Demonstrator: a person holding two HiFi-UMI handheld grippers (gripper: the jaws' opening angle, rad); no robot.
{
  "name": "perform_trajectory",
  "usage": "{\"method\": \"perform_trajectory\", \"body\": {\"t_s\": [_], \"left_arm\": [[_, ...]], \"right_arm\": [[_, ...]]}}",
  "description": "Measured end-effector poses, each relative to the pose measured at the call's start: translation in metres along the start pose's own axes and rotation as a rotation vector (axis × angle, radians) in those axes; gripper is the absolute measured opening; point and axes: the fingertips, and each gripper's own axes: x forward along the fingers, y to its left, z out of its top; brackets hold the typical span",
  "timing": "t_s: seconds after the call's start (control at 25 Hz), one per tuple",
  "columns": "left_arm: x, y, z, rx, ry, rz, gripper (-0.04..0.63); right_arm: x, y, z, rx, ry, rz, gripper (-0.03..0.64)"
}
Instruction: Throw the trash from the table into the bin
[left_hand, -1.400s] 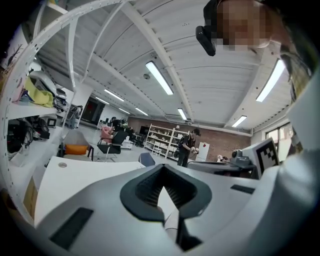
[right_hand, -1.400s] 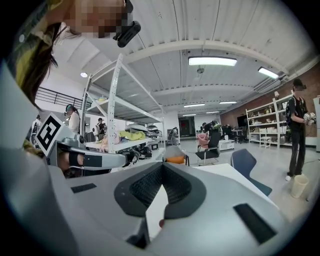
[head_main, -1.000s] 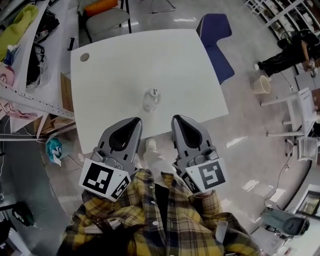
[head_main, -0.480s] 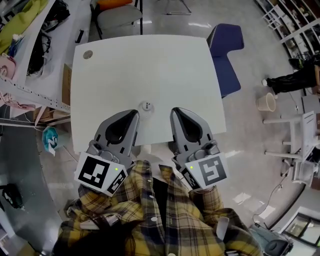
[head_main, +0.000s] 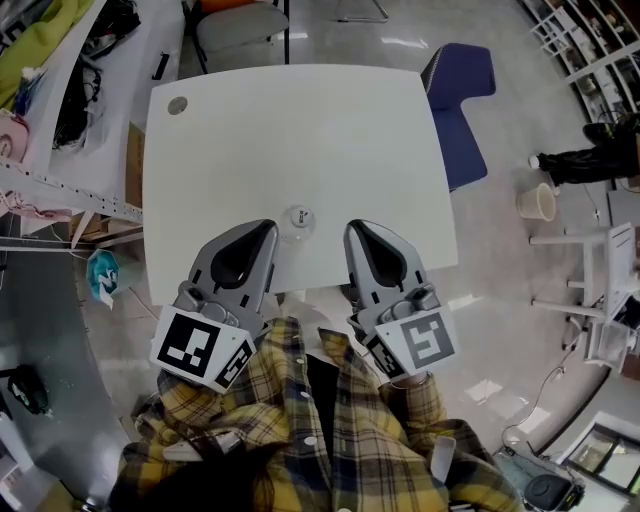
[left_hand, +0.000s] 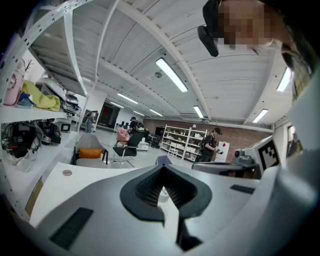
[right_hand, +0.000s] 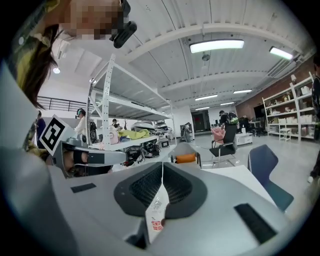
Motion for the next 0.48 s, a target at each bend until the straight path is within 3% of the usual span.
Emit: {"method": "perform_trajectory", "body": {"t_s": [0.2, 0.28, 0.48], "left_arm": [[0.002, 0.011, -0.009, -0.022, 0.026, 0.003, 0.006], [0.003, 0.015, -0.015, -0.032, 0.040, 0.005, 0.006], [0.008, 0.026, -0.032, -0.057, 0.075, 0.010, 0.006]], "right_arm": [[0.006, 0.006, -0.024, 0.045, 0.069, 0.060, 0.003], [0.008, 0.011, -0.034, 0.070, 0.090, 0.092, 0.072], [0.012, 0.017, -0.062, 0.115, 0.145, 0.128, 0.126]]}}
